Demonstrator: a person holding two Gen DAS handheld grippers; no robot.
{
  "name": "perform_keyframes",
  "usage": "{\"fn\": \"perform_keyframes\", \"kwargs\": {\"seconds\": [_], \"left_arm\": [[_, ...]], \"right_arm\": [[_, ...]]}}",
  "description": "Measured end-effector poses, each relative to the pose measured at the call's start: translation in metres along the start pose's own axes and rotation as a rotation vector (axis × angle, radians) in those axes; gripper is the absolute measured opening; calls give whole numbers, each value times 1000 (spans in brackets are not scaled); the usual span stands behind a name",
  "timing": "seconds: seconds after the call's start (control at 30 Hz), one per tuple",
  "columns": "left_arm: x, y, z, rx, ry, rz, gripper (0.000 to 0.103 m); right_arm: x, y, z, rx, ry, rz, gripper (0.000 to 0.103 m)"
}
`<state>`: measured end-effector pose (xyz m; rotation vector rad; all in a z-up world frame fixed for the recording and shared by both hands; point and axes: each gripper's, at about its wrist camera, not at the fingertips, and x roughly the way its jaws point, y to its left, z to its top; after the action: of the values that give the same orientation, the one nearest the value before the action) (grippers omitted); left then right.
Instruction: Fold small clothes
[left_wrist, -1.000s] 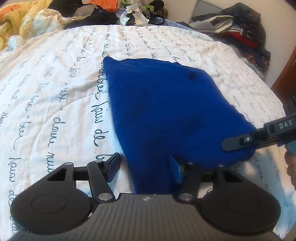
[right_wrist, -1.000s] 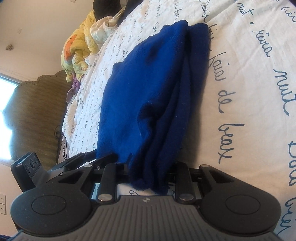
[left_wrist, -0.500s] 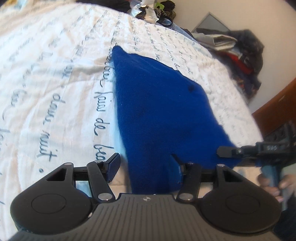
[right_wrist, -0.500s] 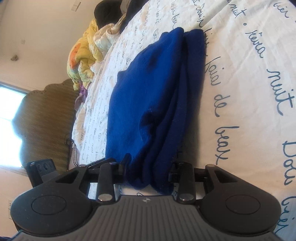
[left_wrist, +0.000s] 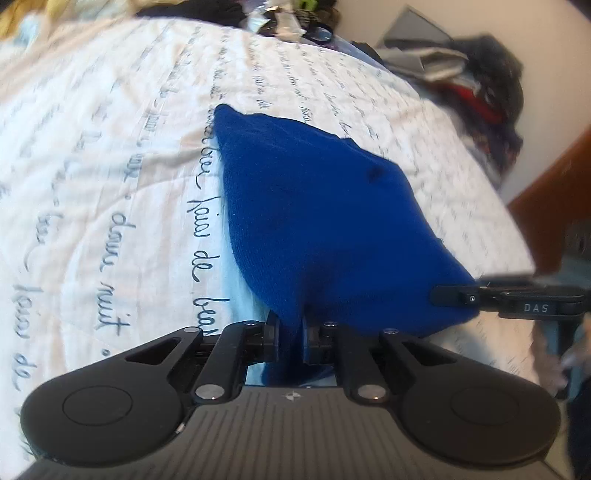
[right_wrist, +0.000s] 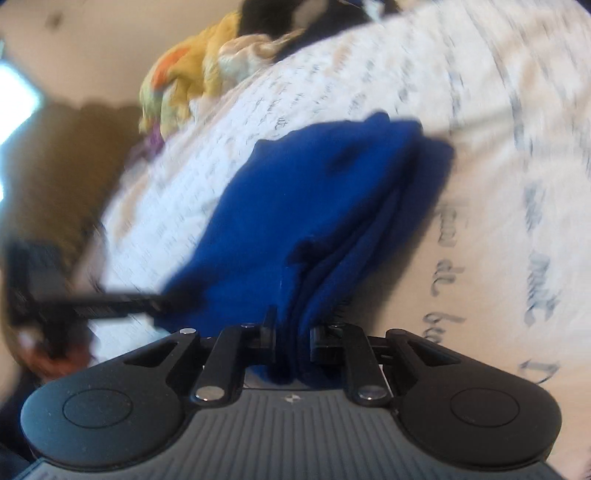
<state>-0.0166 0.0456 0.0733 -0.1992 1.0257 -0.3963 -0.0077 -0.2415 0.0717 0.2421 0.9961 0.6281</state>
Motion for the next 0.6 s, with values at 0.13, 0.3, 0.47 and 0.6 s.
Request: {"fn": "perform_keyframes", "kwargs": {"seconds": [0.13,0.3,0.47,0.6], "left_arm": [[2,-9,-16,104,3,54,40],[-31,-30,-17,199,-193,18,78],[19,-57,0,230,-120,-7,76],[50,-65,-13,292,-111,15,87]], "right_arm": [[12,0,-11,-52,67,-77,21],[-33,-27,20,95,-157,-37,77],[6,-69,78,252,-165,0,76],[61,-71,105,154,-104,-127,18]]}}
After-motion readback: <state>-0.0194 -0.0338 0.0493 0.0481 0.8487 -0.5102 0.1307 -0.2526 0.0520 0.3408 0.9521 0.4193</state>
